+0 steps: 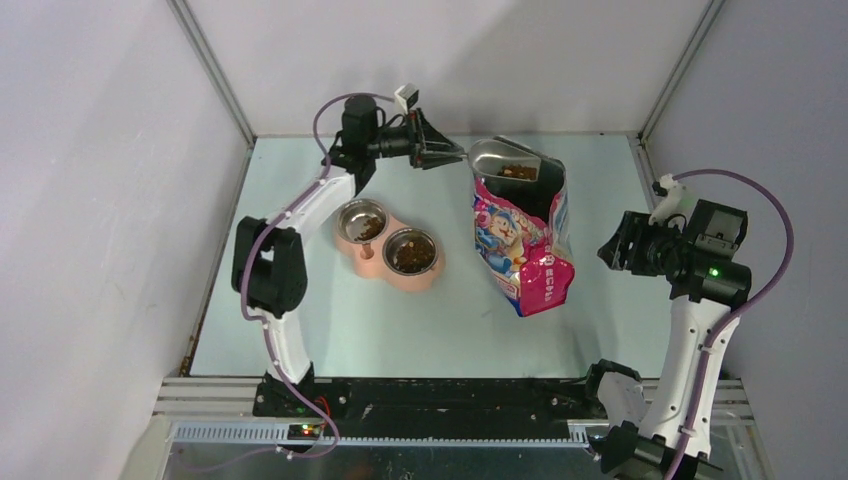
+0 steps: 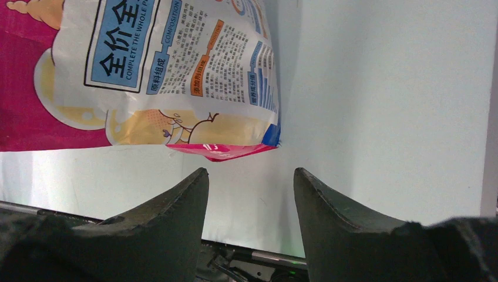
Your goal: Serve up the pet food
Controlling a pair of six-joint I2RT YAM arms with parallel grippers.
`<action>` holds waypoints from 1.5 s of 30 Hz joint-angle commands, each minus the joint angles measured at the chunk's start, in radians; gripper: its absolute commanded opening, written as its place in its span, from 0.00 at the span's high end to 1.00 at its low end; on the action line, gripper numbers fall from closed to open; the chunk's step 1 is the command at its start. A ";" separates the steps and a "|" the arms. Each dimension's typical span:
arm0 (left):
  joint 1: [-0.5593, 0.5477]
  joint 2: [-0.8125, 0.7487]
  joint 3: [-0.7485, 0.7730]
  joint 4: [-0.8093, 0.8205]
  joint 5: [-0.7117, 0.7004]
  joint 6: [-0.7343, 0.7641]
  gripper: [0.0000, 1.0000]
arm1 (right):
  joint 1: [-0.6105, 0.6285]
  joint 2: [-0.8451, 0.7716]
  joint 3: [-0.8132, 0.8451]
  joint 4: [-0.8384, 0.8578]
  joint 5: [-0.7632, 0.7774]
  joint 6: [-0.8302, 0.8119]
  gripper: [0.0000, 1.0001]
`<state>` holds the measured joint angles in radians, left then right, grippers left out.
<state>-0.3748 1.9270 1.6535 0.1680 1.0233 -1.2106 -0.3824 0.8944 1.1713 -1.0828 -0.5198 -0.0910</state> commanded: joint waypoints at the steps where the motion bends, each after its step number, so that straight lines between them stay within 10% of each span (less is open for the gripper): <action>1: 0.051 -0.143 -0.142 0.273 0.034 -0.195 1.00 | -0.016 0.003 0.038 0.011 0.025 -0.023 0.42; 14: 0.005 -0.128 -0.218 0.507 0.066 -0.346 1.00 | -0.033 0.020 0.045 0.021 0.010 -0.003 0.42; 18: 0.013 -0.118 -0.064 0.255 0.108 -0.138 1.00 | -0.036 0.012 0.046 0.019 0.002 -0.004 0.42; 24: 0.013 -0.074 0.304 -0.722 -0.031 0.573 1.00 | -0.039 0.006 0.045 0.019 -0.012 -0.007 0.42; 26: 0.011 -0.060 0.375 -0.822 -0.083 0.708 1.00 | -0.039 0.004 0.045 0.019 -0.019 -0.008 0.42; 37: -0.109 -0.028 0.516 -1.045 -0.424 1.049 1.00 | -0.037 -0.006 0.022 0.035 -0.056 -0.005 0.42; 45: -0.352 -0.001 0.580 -1.025 -0.920 1.425 1.00 | -0.031 -0.045 -0.010 0.037 -0.069 -0.014 0.42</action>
<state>-0.6422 1.8965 2.2105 -0.8516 0.4564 -0.0399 -0.4164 0.8776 1.1709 -1.0740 -0.5613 -0.0910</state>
